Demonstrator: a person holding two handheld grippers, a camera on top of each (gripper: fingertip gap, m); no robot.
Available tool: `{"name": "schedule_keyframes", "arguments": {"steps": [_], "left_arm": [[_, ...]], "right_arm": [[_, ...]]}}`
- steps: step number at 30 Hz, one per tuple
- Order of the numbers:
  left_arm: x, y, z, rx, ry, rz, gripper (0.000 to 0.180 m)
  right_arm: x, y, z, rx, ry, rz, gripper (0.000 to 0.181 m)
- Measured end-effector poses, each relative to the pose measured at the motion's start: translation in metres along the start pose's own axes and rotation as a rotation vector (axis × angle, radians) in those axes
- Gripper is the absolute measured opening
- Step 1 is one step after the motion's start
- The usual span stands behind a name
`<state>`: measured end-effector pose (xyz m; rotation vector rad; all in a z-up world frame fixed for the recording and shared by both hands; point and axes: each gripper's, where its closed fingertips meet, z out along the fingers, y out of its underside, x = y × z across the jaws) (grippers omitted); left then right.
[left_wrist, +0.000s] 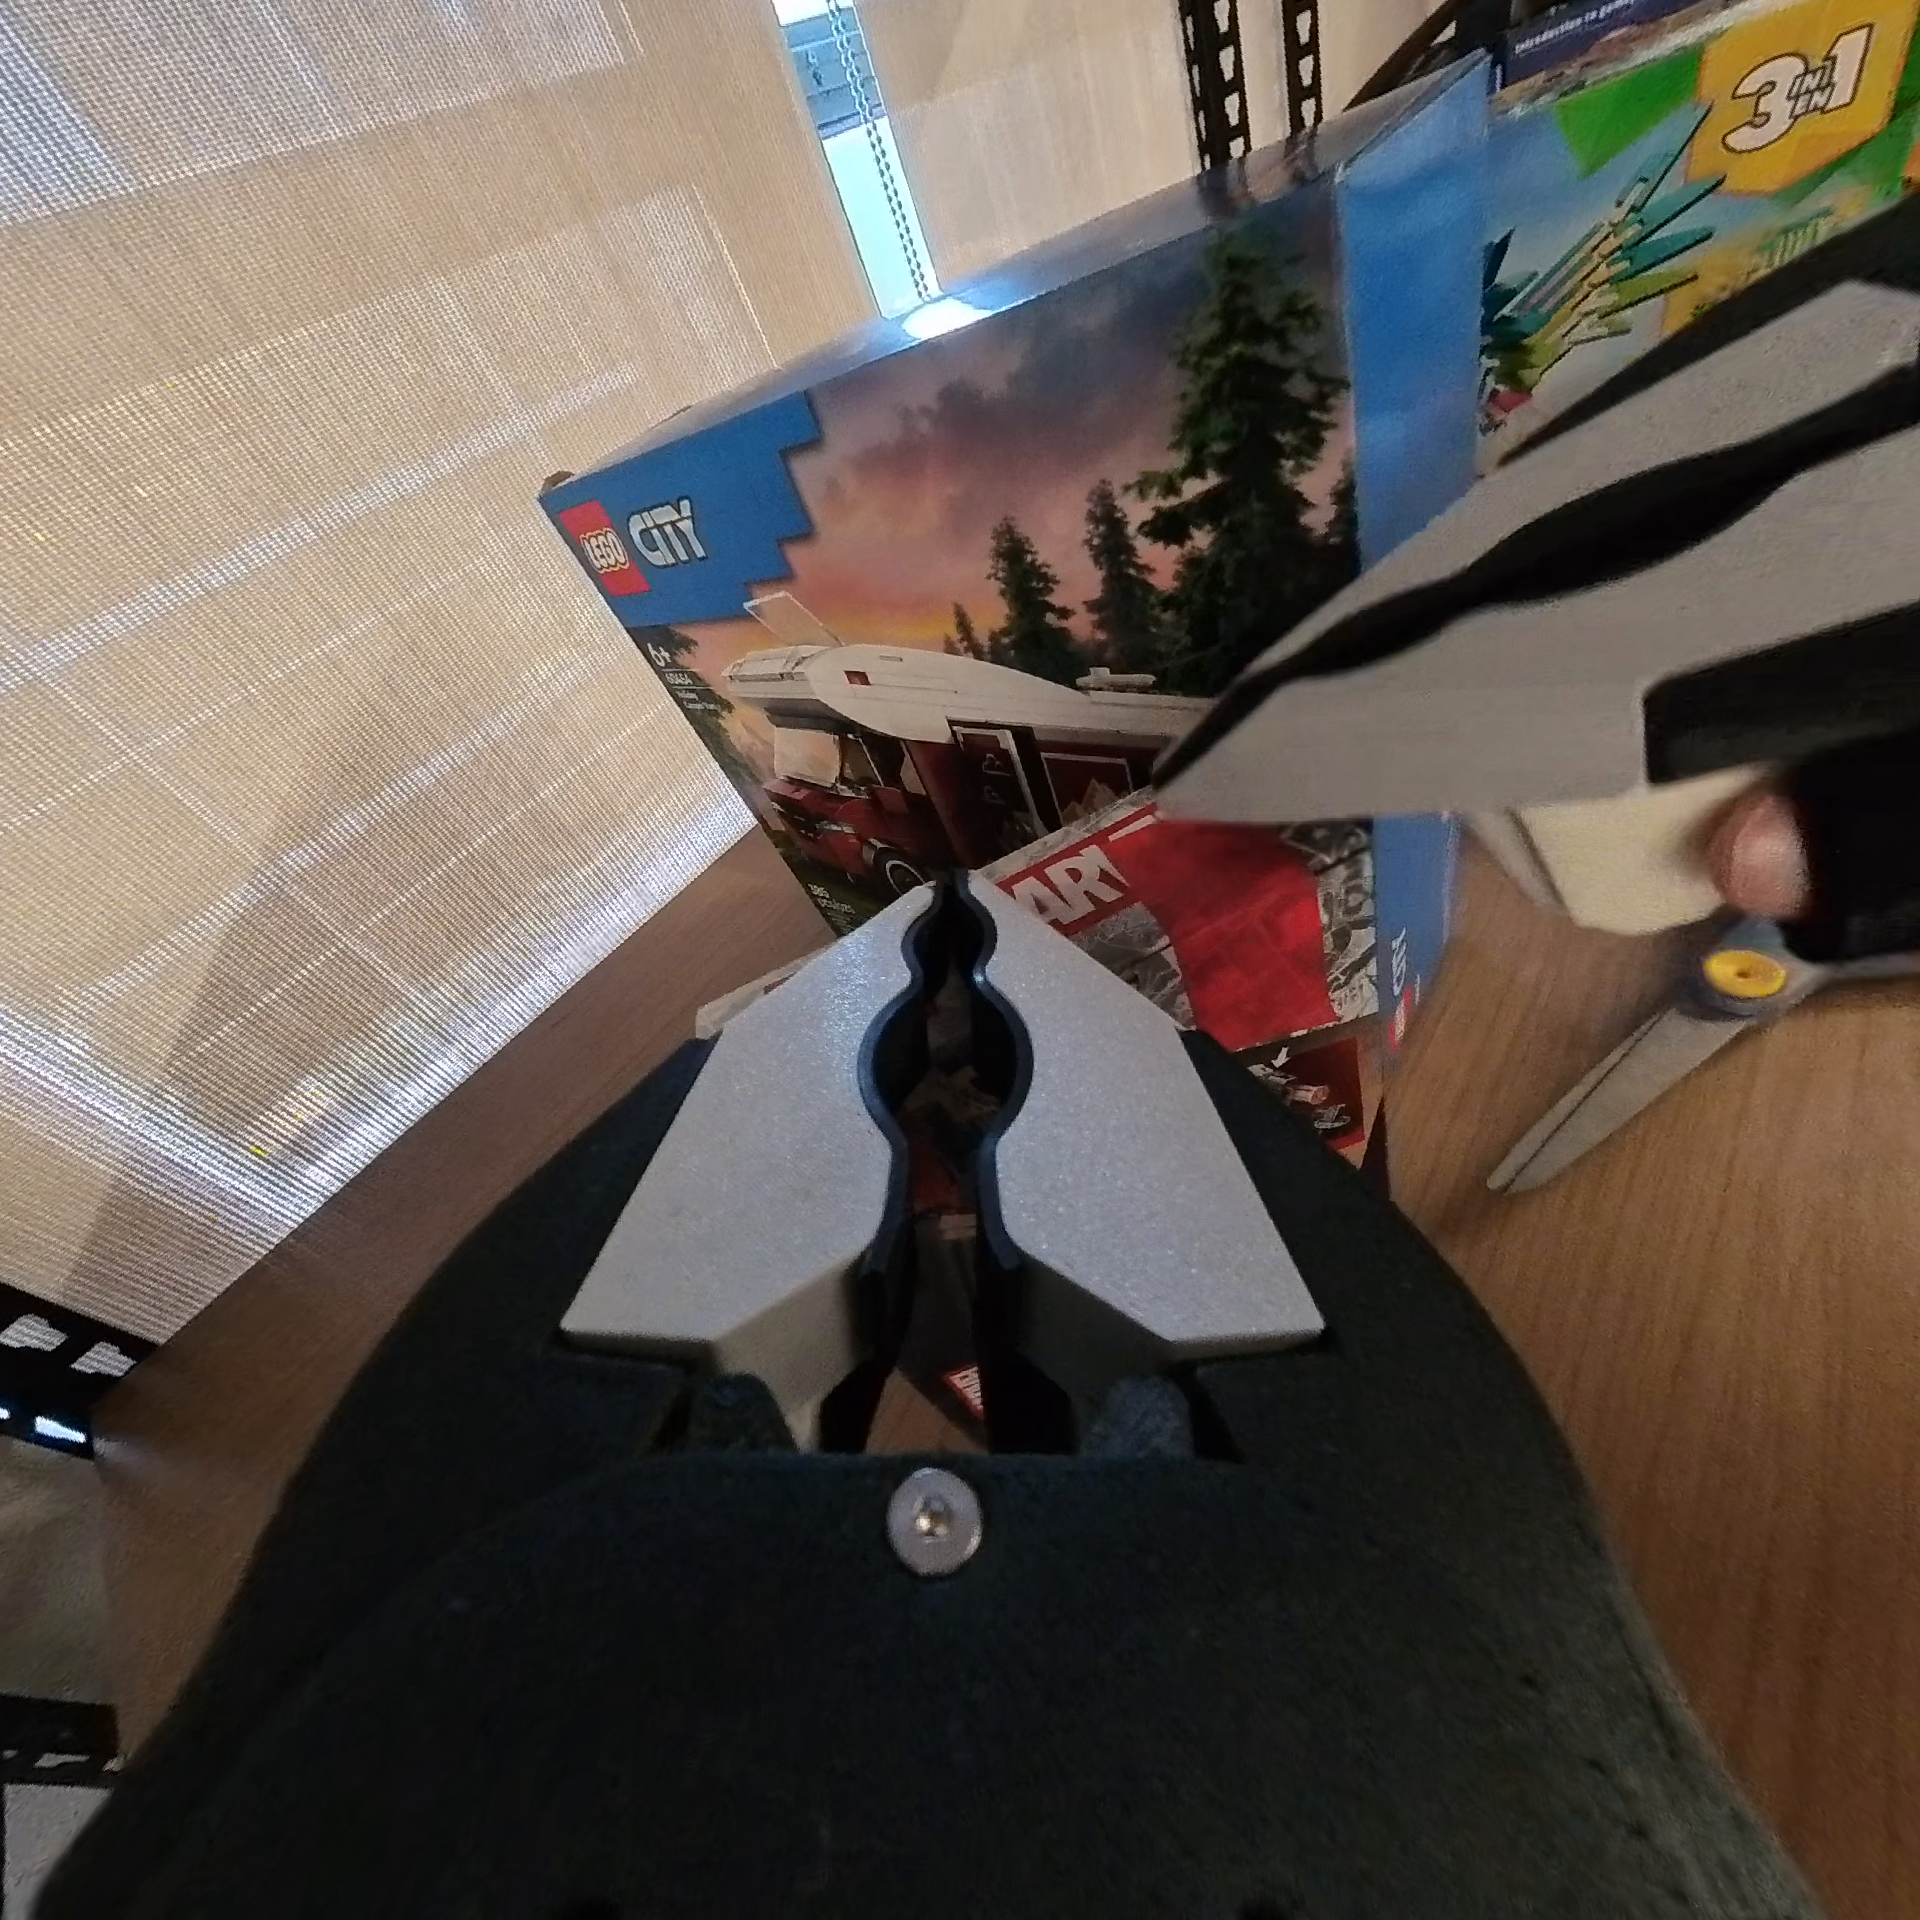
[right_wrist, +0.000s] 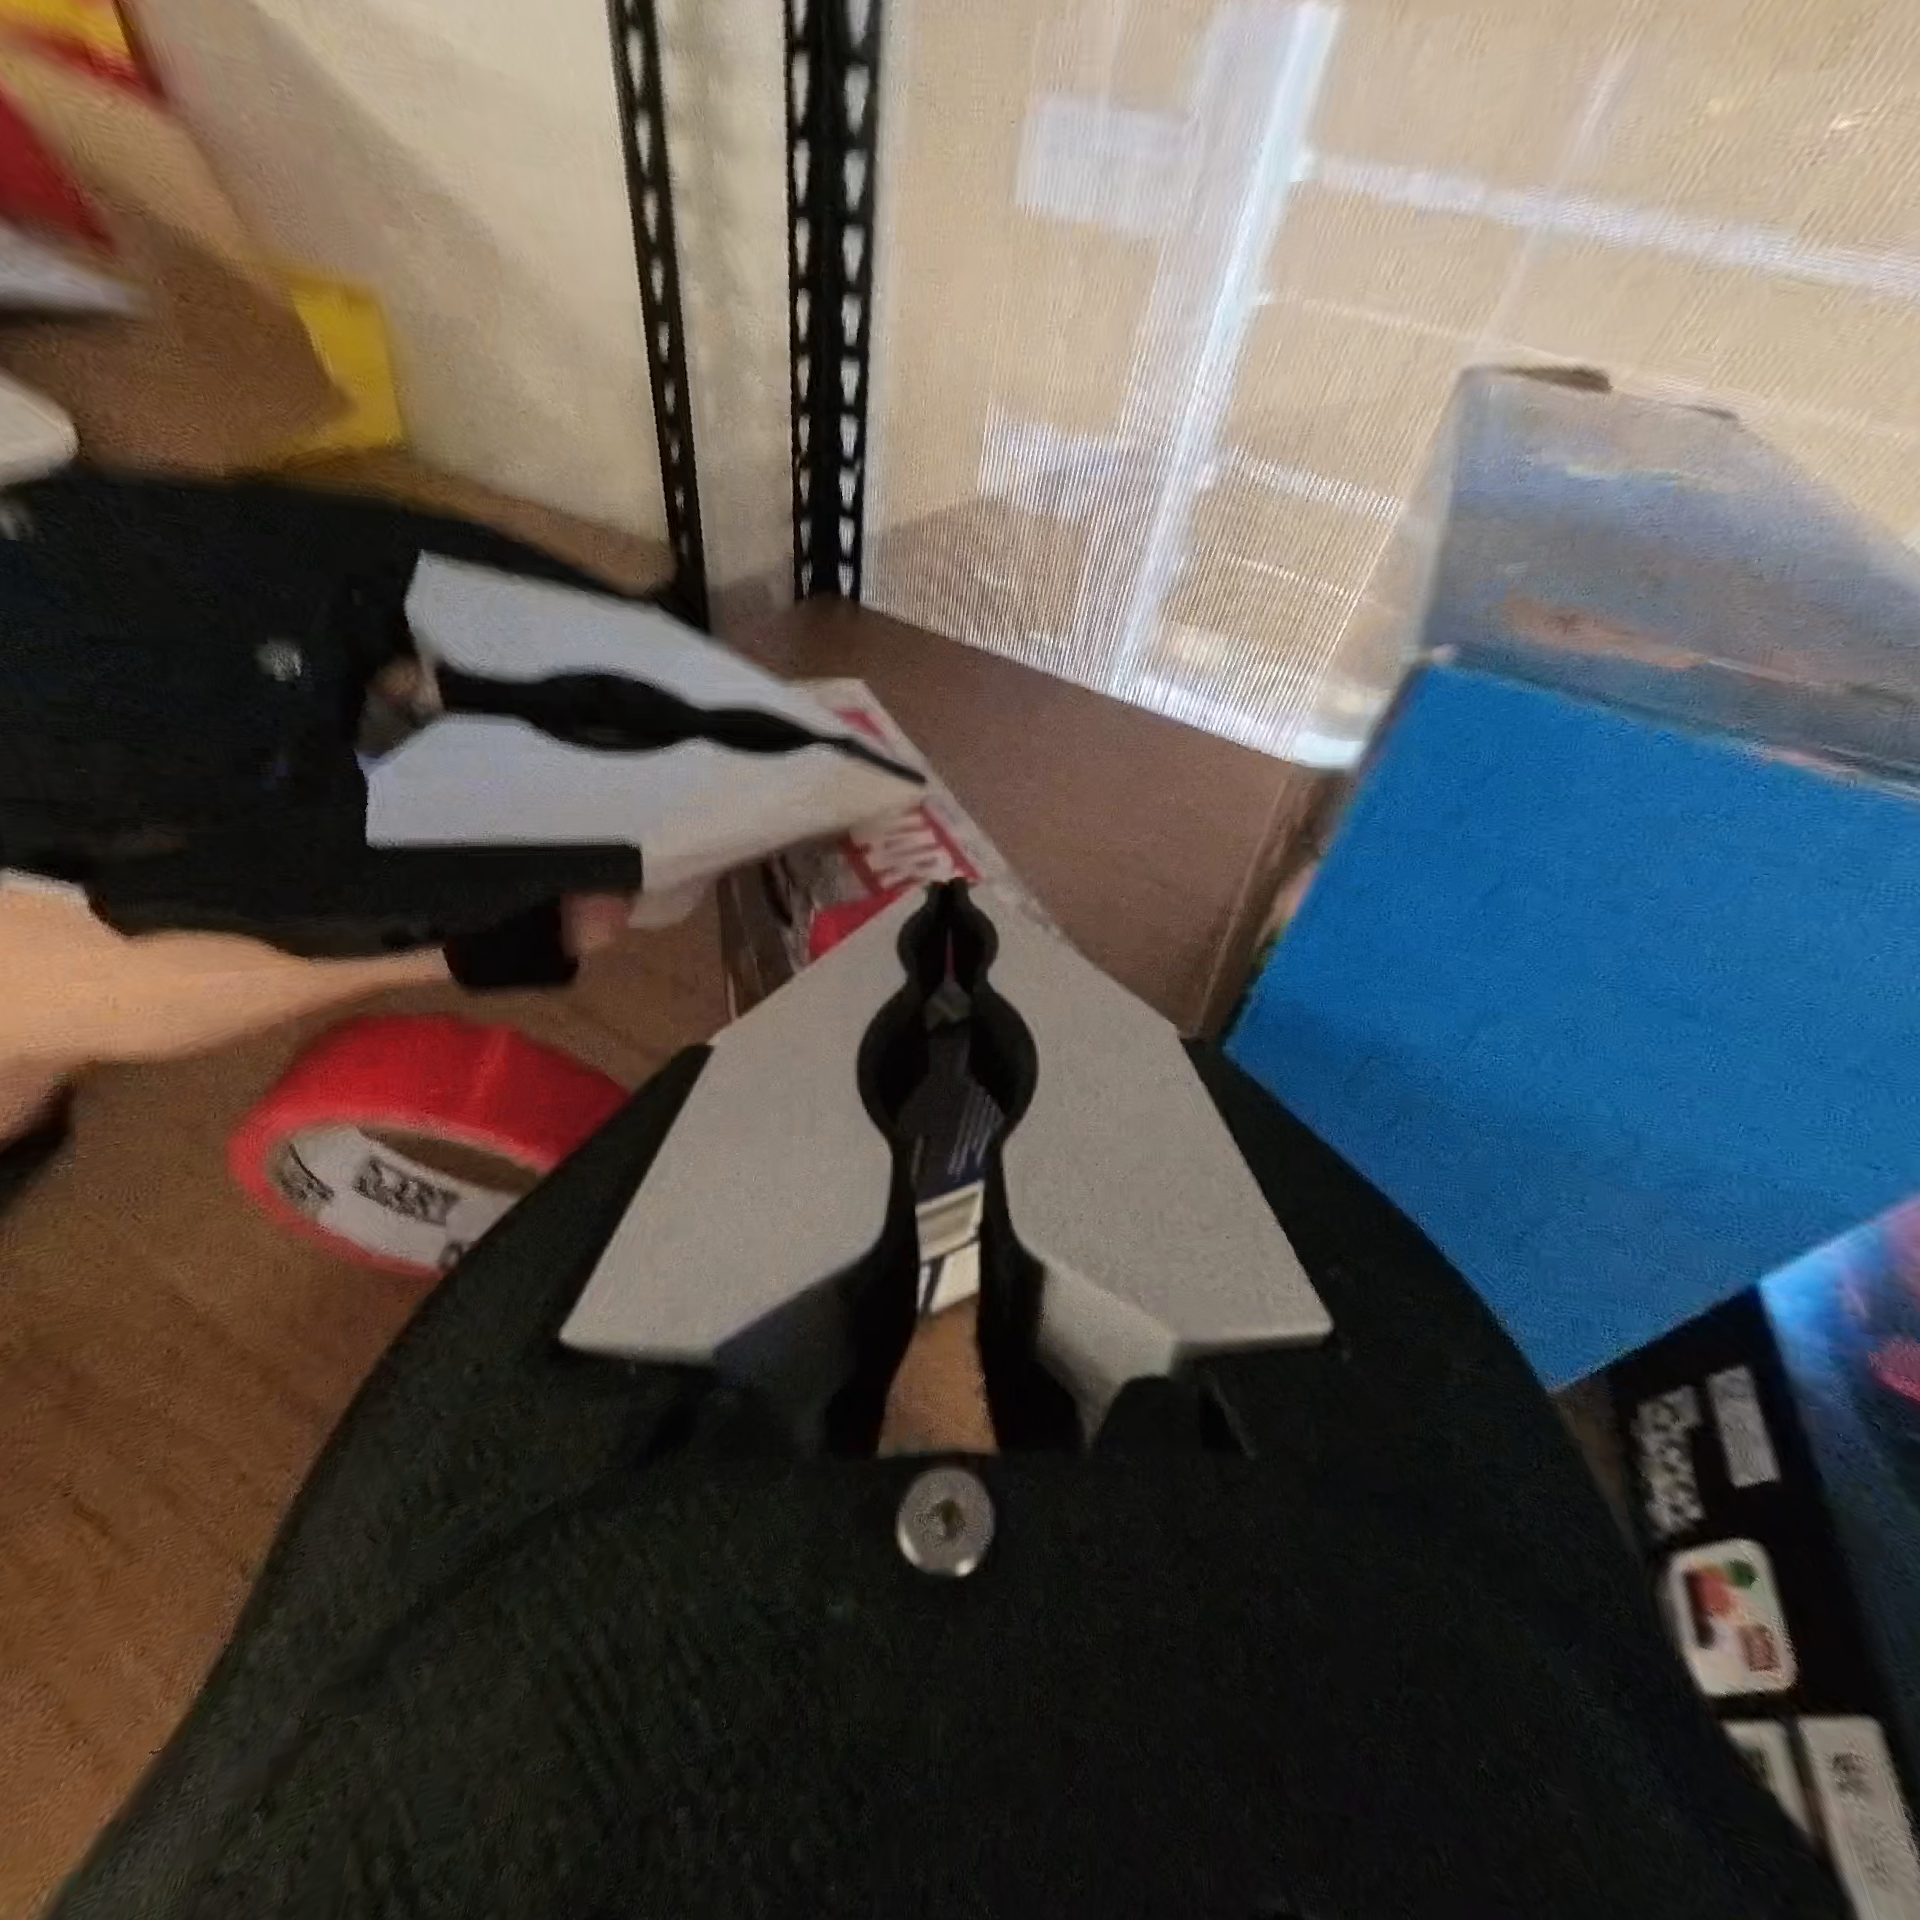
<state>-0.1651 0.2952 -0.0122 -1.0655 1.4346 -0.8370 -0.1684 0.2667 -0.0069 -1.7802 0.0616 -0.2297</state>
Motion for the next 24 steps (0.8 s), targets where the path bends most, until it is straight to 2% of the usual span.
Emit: {"name": "schedule_keyframes", "arguments": {"steps": [2,4,5,7,9,10,11,12,17,20,21,24], "left_arm": [[0.0,0.0,-0.001,0.007,0.006,-0.009,0.0],[0.0,-0.001,-0.002,0.017,0.009,-0.022,0.0],[0.0,-0.001,-0.004,0.014,0.007,-0.017,0.0],[-0.02,-0.009,-0.015,0.049,-0.109,-0.043,0.0],[-0.031,-0.033,-0.037,0.201,-0.138,-0.153,0.002],[-0.033,-0.045,-0.05,0.279,-0.126,-0.228,0.003],[-0.035,-0.054,-0.062,0.339,-0.116,-0.291,0.006],[-0.036,-0.061,-0.074,0.377,-0.12,-0.333,0.009],[-0.013,-0.079,-0.135,0.446,-0.189,-0.331,0.005],[0.027,-0.082,-0.163,0.461,-0.17,-0.283,0.002],[0.042,-0.081,-0.171,0.466,-0.159,-0.262,0.002],[0.083,-0.069,-0.195,0.45,-0.133,-0.197,0.0]], "right_arm": [[0.001,-0.006,0.0,0.014,-0.021,0.089,0.0],[0.004,0.005,0.007,-0.091,-0.016,0.056,0.0],[0.006,-0.003,0.002,-0.07,-0.003,0.033,0.0],[0.008,-0.031,-0.017,0.084,0.01,-0.018,0.0],[-0.001,-0.05,-0.034,0.206,-0.04,-0.076,0.002],[-0.007,-0.053,-0.035,0.219,-0.083,-0.109,0.02],[-0.012,-0.05,-0.03,0.173,-0.12,-0.143,0.042],[-0.014,-0.042,-0.021,0.073,-0.141,-0.168,0.055],[-0.026,-0.045,0.016,-0.257,-0.22,-0.343,0.057],[-0.024,-0.02,0.031,-0.61,-0.229,-0.289,0.079],[-0.029,-0.013,0.031,-0.691,-0.242,-0.284,0.081],[-0.033,0.004,0.041,-0.79,-0.199,-0.372,0.081]]}}
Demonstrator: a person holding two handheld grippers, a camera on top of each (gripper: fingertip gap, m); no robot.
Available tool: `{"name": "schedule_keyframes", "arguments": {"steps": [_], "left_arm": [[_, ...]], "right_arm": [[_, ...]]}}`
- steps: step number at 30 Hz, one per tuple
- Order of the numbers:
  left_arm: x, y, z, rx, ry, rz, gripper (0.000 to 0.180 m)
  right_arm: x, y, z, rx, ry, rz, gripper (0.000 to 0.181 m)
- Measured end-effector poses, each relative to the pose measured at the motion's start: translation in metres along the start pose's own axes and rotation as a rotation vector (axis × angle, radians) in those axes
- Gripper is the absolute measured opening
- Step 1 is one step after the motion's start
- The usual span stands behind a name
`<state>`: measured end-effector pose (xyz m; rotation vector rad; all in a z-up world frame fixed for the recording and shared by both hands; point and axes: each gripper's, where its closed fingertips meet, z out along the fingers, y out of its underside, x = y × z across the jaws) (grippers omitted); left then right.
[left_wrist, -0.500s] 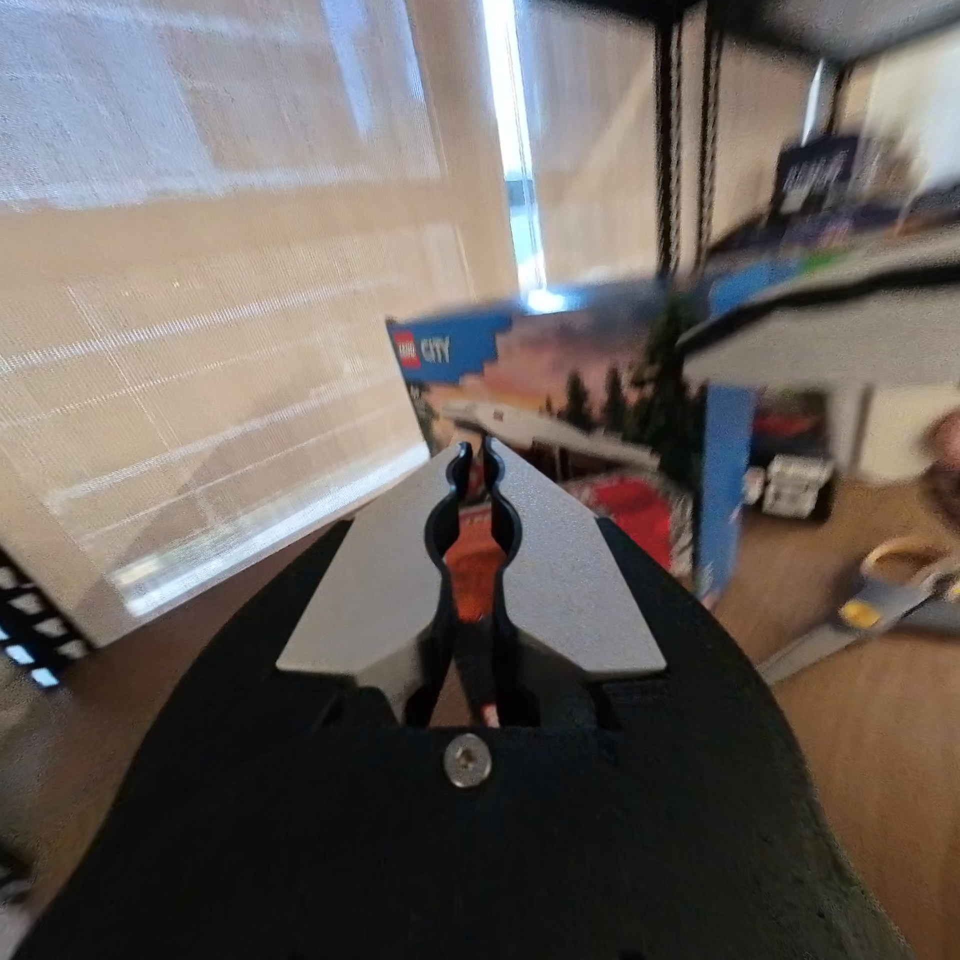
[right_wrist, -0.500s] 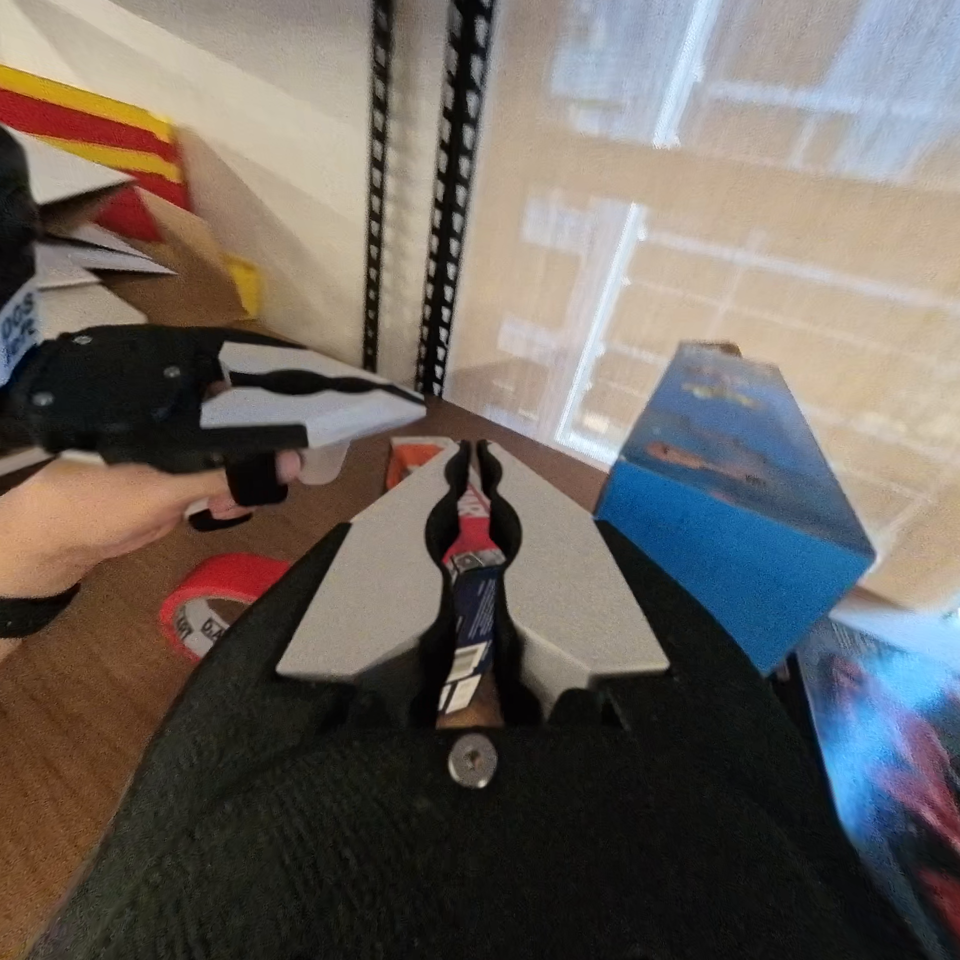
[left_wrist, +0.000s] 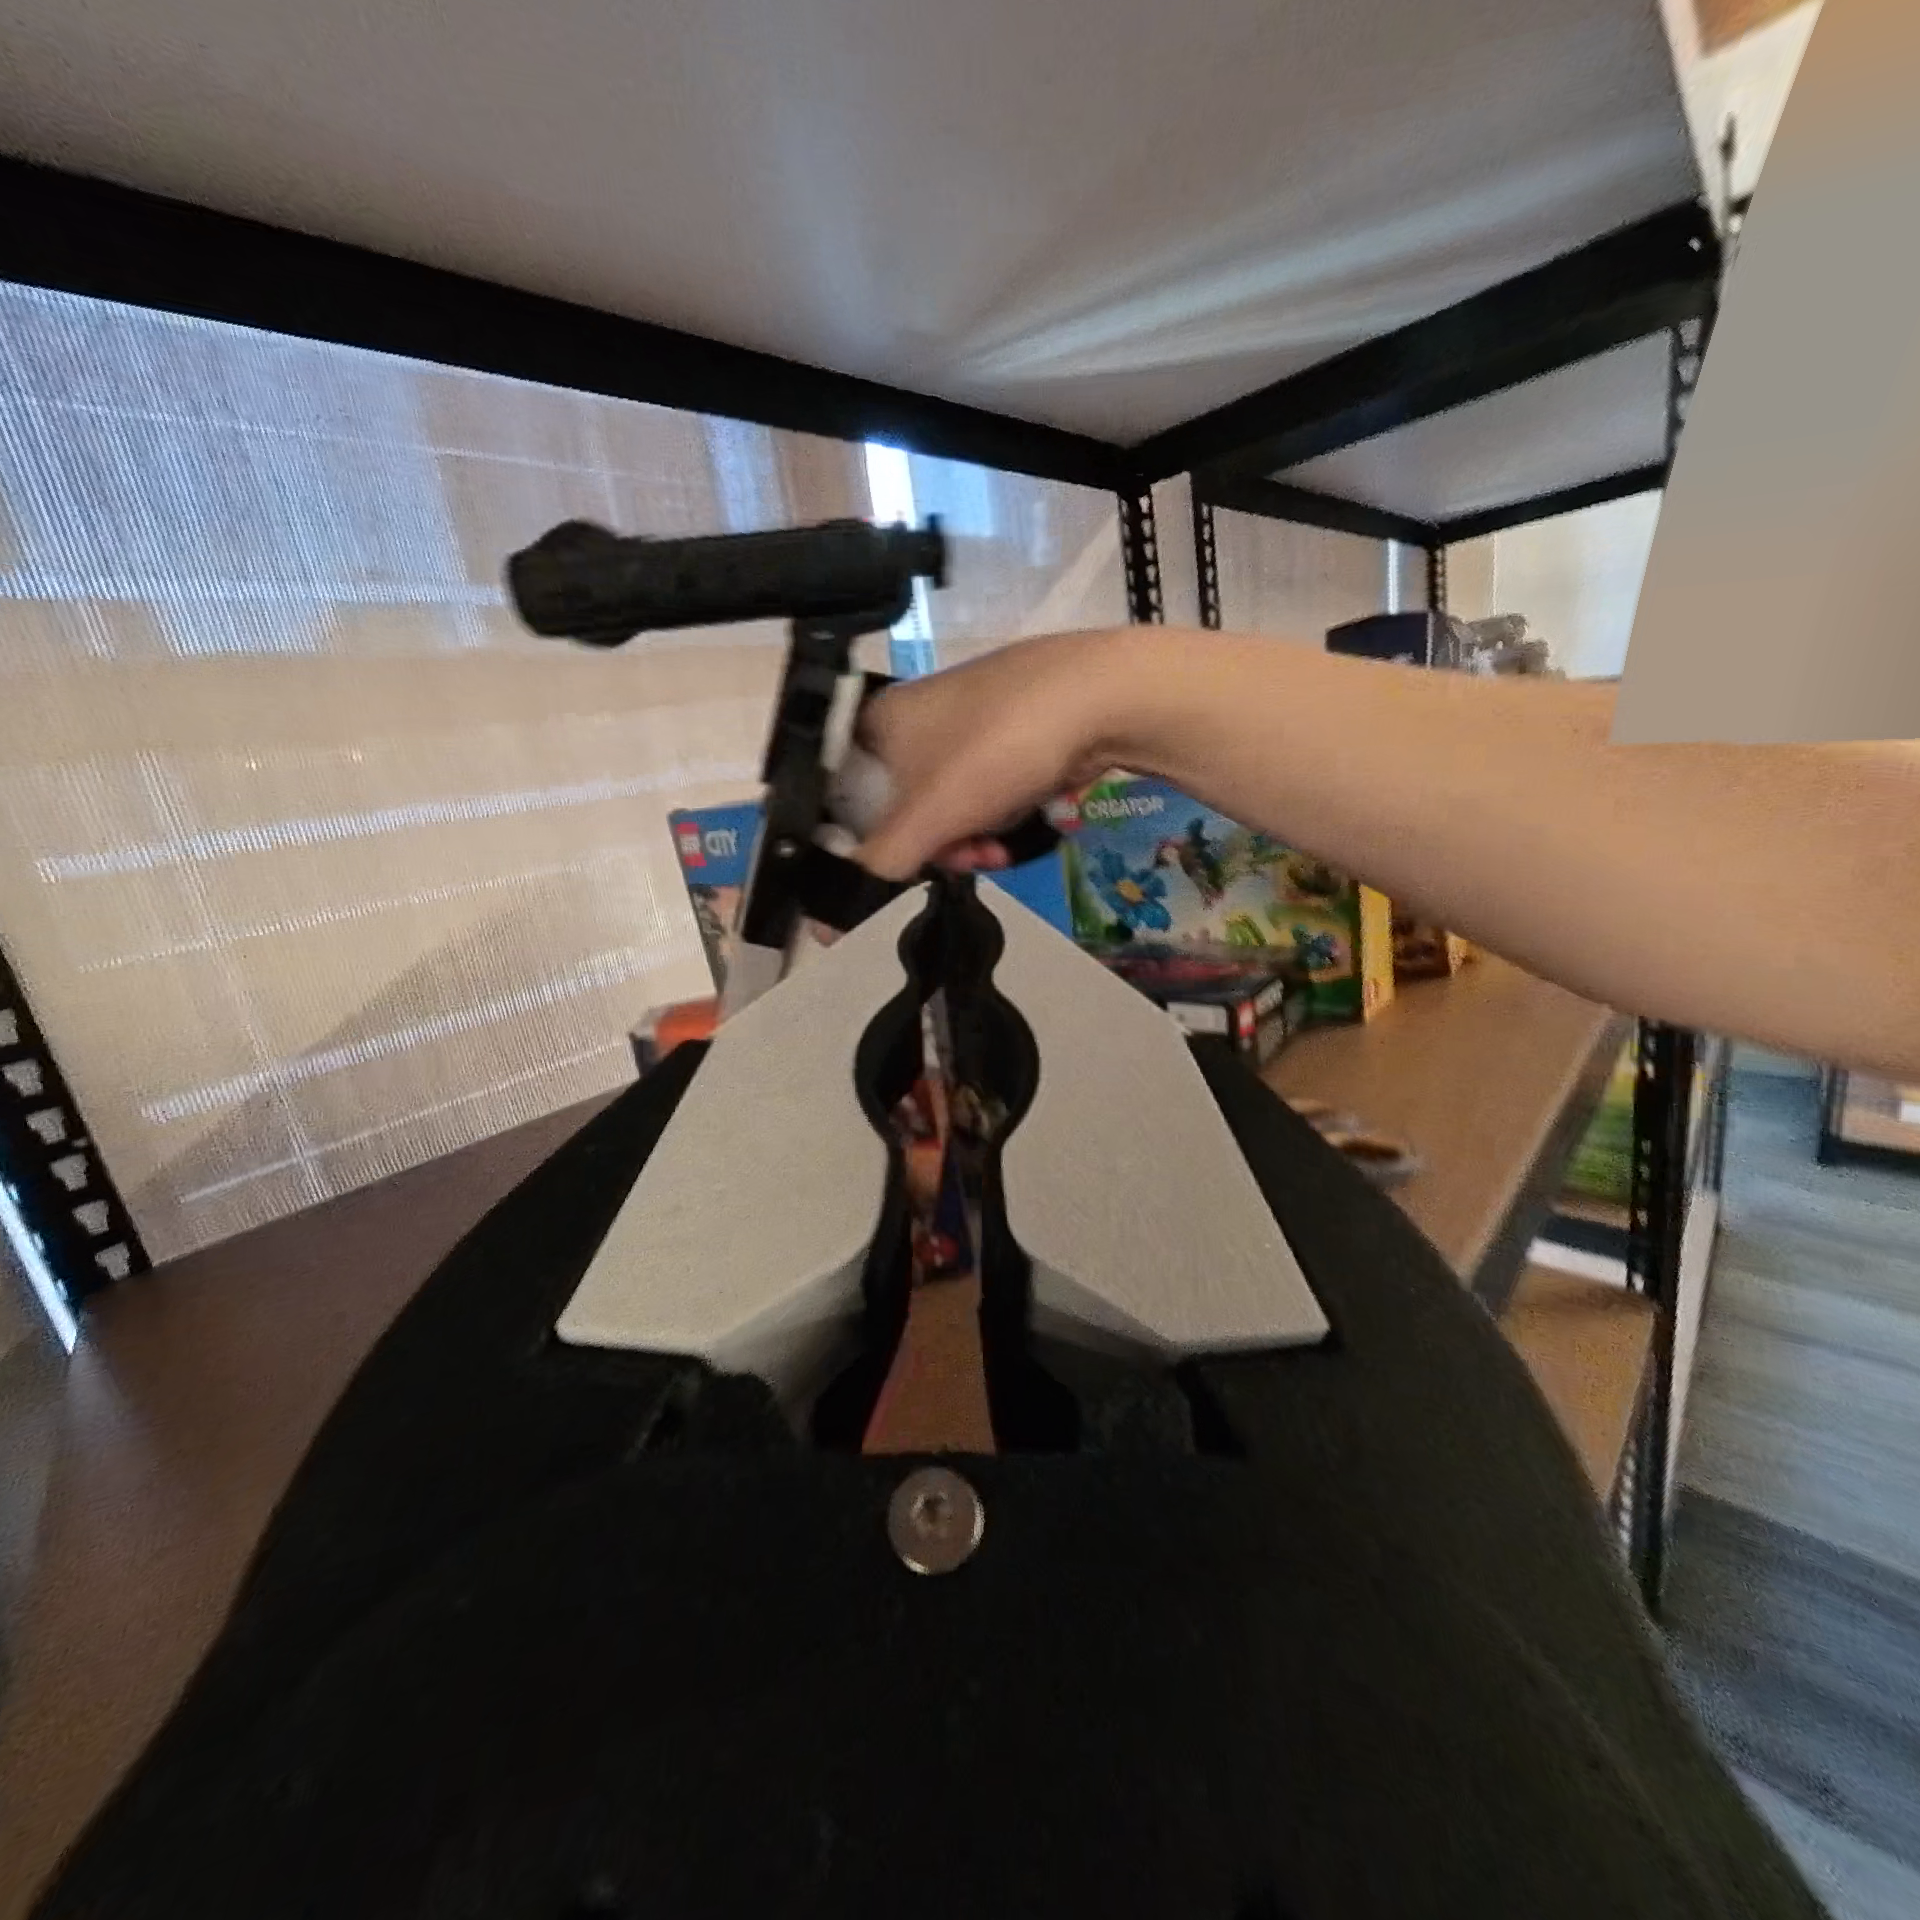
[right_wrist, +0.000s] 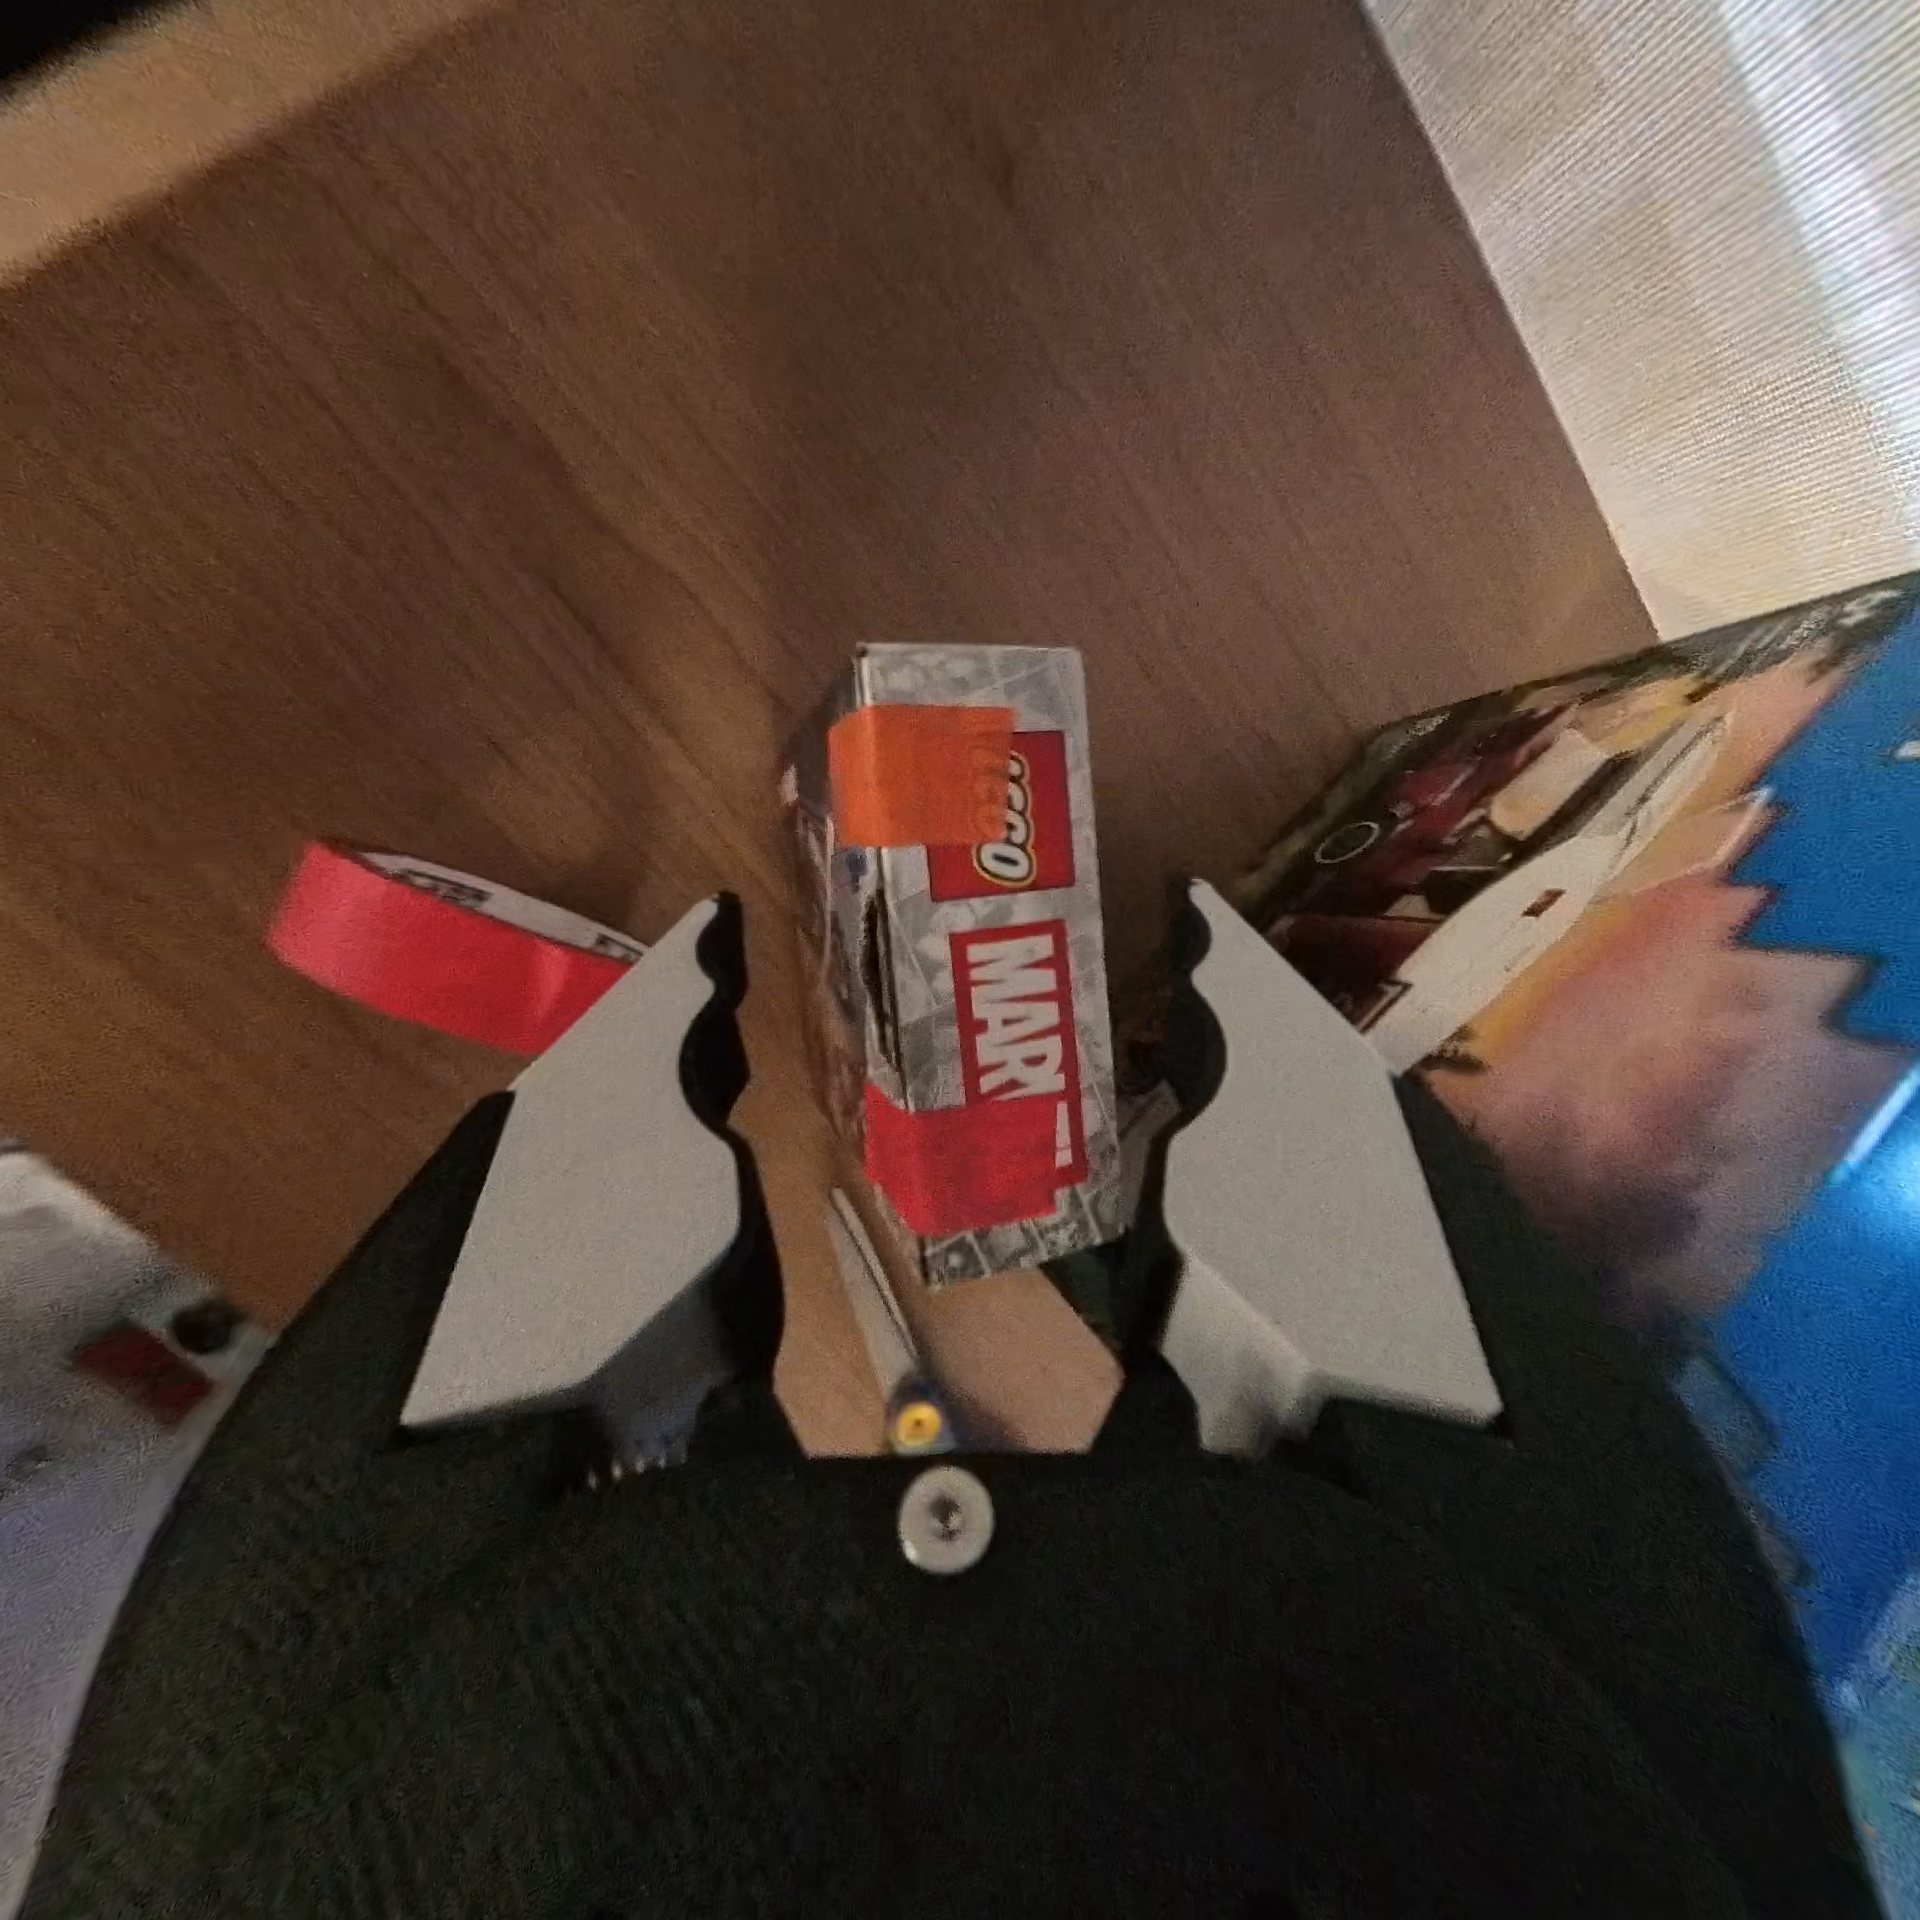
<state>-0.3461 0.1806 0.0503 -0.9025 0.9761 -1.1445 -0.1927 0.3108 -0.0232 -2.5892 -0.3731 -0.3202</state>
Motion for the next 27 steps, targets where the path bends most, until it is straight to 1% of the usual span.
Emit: {"name": "schedule_keyframes", "arguments": {"steps": [2,3,5,6,9,10,12,16,19,21,23,25,26,27], "left_arm": [[0.017,0.011,-0.023,-0.035,0.022,0.014,0.0],[0.023,0.018,-0.034,-0.059,0.032,0.018,0.0],[0.031,0.032,-0.059,-0.109,0.028,0.031,0.0],[0.033,0.041,-0.071,-0.139,0.019,0.035,0.0],[0.039,0.064,-0.114,-0.231,-0.01,0.011,0.001],[0.04,0.069,-0.129,-0.257,-0.027,-0.001,0.0],[0.045,0.076,-0.159,-0.3,-0.067,-0.016,0.0],[0.06,0.074,-0.211,-0.36,-0.197,-0.034,0.0],[0.082,0.068,-0.237,-0.367,-0.3,-0.029,0.0],[0.102,0.069,-0.249,-0.364,-0.355,-0.055,0.0],[0.124,0.077,-0.258,-0.369,-0.396,-0.123,0.0],[0.151,0.088,-0.263,-0.389,-0.401,-0.212,0.001],[0.167,0.093,-0.263,-0.388,-0.385,-0.255,0.005],[0.184,0.097,-0.261,-0.383,-0.347,-0.287,0.012]], "right_arm": [[0.007,0.012,0.018,-0.113,0.05,-0.03,0.086],[0.011,0.019,0.026,-0.174,0.061,-0.014,0.087],[0.014,0.031,0.037,-0.247,0.039,0.02,0.086],[0.009,0.034,0.039,-0.266,-0.018,0.044,0.068],[0.009,0.035,0.035,-0.265,-0.054,0.061,0.059],[0.005,0.032,0.031,-0.241,-0.077,0.071,0.054],[0.008,0.025,0.018,-0.179,-0.036,0.086,0.053],[0.009,0.015,-0.047,0.021,0.155,0.005,0.053],[-0.018,0.035,-0.117,0.172,0.194,-0.017,0.053],[-0.052,0.066,-0.16,0.268,0.128,-0.036,0.053],[-0.096,0.11,-0.191,0.336,-0.007,-0.092,0.053],[-0.142,0.162,-0.208,0.356,-0.173,-0.153,0.053],[-0.165,0.189,-0.209,0.347,-0.25,-0.176,0.052],[-0.188,0.216,-0.205,0.328,-0.319,-0.209,0.052]]}}
